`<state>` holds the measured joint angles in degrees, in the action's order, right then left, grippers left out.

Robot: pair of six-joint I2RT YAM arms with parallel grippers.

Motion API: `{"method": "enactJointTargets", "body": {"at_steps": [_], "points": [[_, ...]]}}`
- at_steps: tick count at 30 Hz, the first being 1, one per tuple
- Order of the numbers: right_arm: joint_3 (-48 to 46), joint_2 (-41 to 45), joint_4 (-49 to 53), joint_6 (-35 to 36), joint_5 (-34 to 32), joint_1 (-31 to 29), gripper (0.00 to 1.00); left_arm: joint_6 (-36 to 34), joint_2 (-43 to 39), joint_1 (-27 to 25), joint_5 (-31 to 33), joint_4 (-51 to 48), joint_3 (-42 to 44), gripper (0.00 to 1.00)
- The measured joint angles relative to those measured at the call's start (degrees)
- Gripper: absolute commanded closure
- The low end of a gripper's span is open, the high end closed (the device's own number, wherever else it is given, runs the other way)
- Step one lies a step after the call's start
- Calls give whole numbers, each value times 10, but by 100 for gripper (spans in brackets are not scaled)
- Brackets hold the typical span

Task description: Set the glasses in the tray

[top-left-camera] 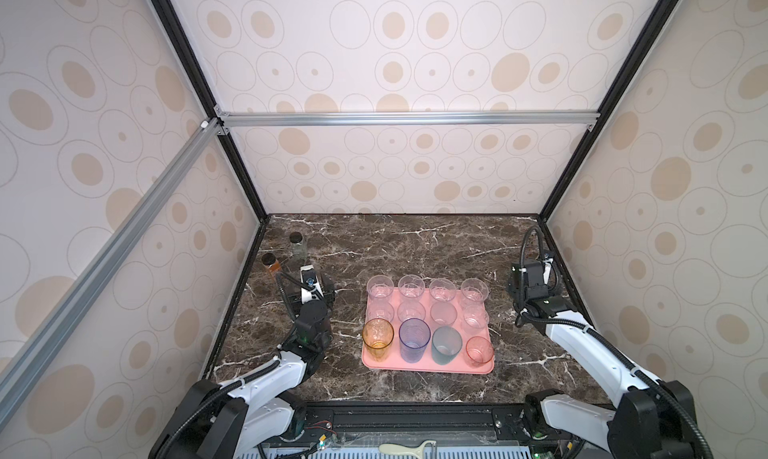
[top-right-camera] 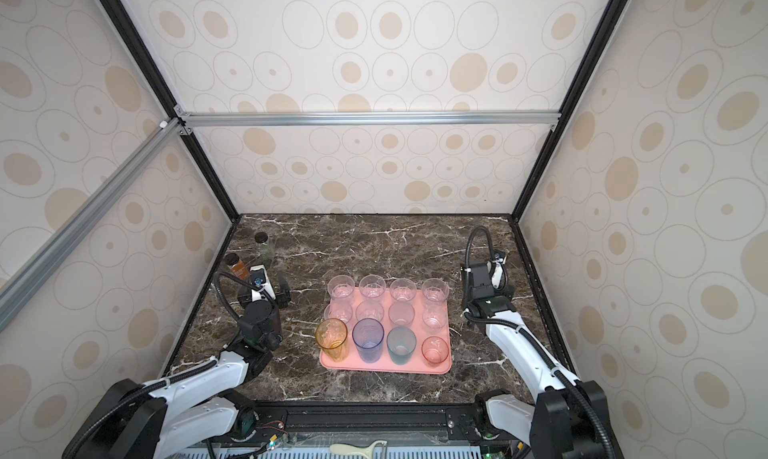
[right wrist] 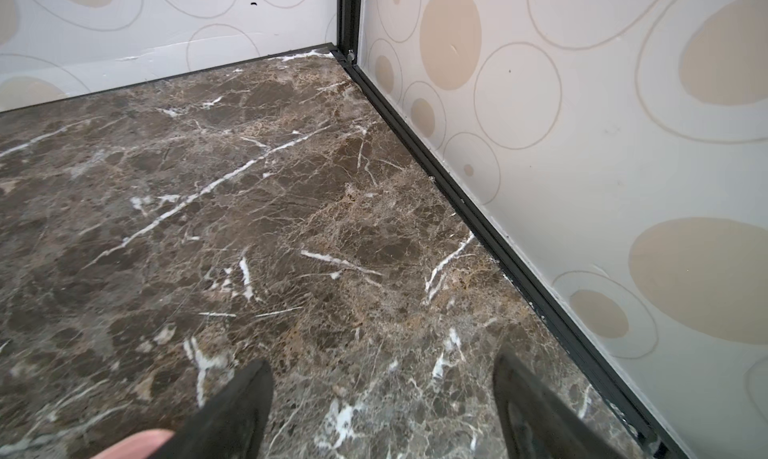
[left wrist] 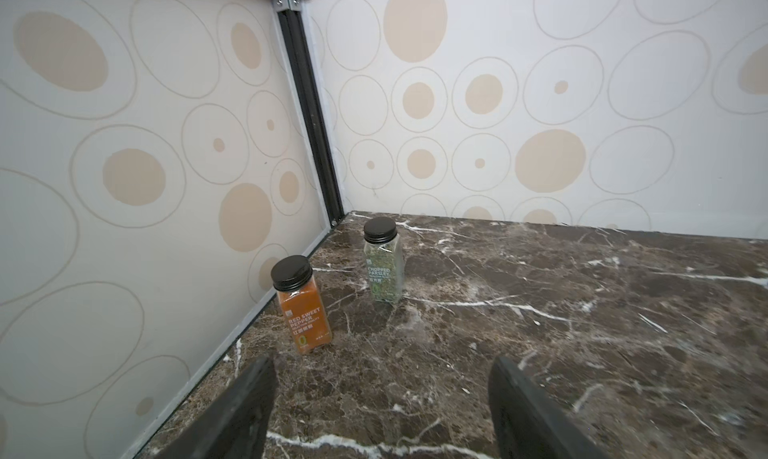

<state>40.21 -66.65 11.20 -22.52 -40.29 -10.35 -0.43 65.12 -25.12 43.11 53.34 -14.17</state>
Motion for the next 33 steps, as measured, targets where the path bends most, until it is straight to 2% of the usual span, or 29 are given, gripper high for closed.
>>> {"method": "enactJointTargets", "body": {"at_steps": [8, 13, 18, 21, 28, 33], "points": [[-51, -60, -130, 42, 7, 15, 15, -52, 120, 6, 18, 165, 25, 17], [-89, -101, -225, 74, 13, 21, 15, -69, 179, 32, 23, 259, 62, 16], [-108, -132, -298, 94, 30, 37, 16, -92, 248, 56, 0, 342, 77, 15], [-109, -143, -342, 105, 39, 41, 17, -95, 273, 66, -14, 353, 77, 15], [-139, -164, -443, 124, 64, 48, 17, -66, 238, 123, -100, 355, 77, 15], [-142, -166, -468, 130, 89, 54, 17, -31, 236, 181, -204, 309, 56, 14]]}}
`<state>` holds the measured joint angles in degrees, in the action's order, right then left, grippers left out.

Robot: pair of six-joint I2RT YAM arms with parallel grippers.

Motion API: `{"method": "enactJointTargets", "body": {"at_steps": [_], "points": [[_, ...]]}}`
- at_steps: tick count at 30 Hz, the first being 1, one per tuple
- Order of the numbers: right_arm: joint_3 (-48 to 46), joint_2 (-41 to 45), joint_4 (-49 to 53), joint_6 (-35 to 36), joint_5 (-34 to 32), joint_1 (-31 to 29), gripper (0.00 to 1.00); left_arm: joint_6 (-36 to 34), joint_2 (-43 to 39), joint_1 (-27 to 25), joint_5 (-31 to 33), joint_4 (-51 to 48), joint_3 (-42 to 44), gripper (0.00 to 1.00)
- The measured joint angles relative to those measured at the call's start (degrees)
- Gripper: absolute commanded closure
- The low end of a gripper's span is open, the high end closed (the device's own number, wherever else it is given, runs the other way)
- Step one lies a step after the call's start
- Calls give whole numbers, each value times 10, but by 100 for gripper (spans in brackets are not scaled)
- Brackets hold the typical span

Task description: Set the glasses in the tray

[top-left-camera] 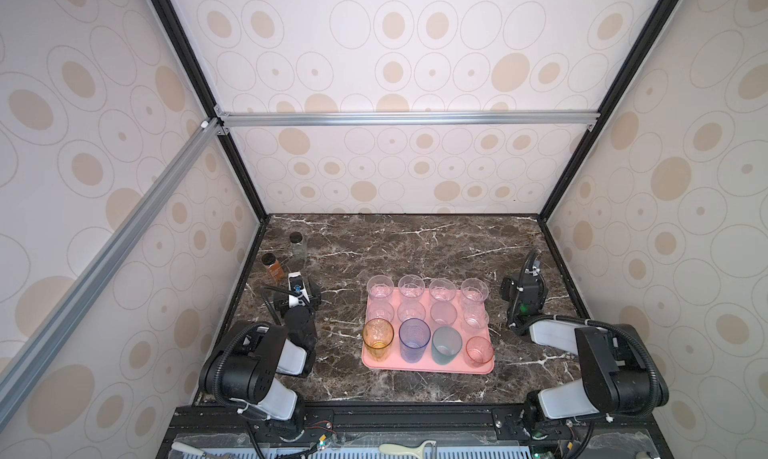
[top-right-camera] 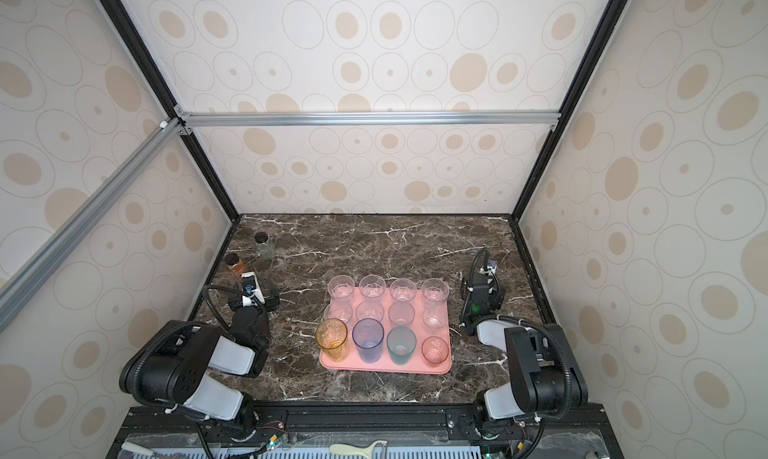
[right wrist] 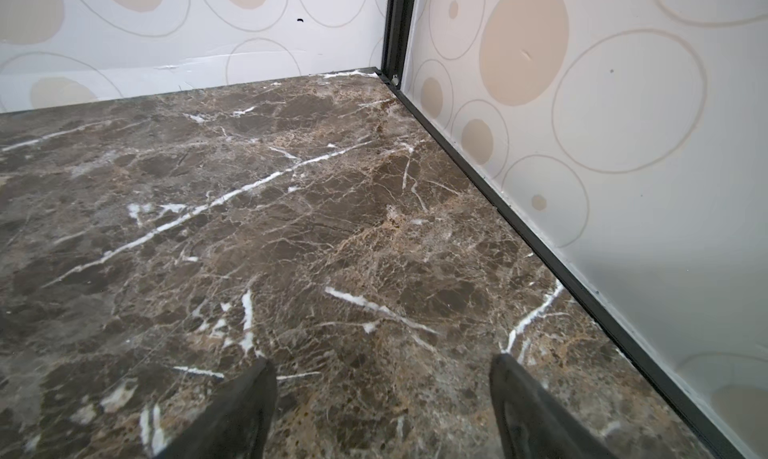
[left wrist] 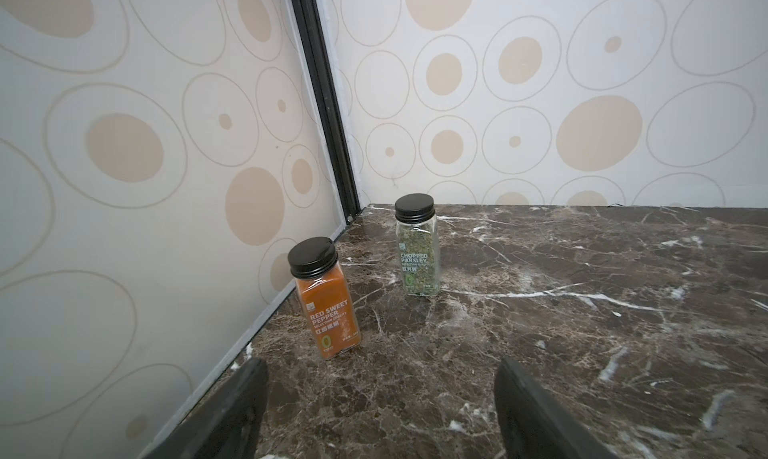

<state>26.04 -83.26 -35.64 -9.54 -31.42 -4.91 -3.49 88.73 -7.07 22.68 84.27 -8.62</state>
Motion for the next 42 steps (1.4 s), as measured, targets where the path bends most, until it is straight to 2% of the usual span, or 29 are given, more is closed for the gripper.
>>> {"method": "enactJointTargets", "body": {"at_steps": [5, 9, 21, 24, 25, 36, 42], "points": [[0, -1, -10, 5, 22, 5, 16, 17, 14, 21, -64, -17, -12, 9], [0, -1, -13, 10, 33, 5, 16, 24, 16, 22, -86, -17, -12, 1], [-12, -8, -52, 35, 98, 7, 15, 26, 16, 22, -108, -21, -12, 1], [-38, -40, -123, 46, 120, 10, 14, 26, 16, 22, -115, -26, -12, 1], [-43, -46, -117, 47, 125, 10, 14, 26, 16, 22, -116, -27, -12, 1], [-49, -50, -136, 60, 141, 11, 10, 40, 16, 30, -97, -49, -25, 1], [-48, -50, -132, 61, 146, 11, 1, 47, 16, 33, -90, -60, -28, 1]]}}
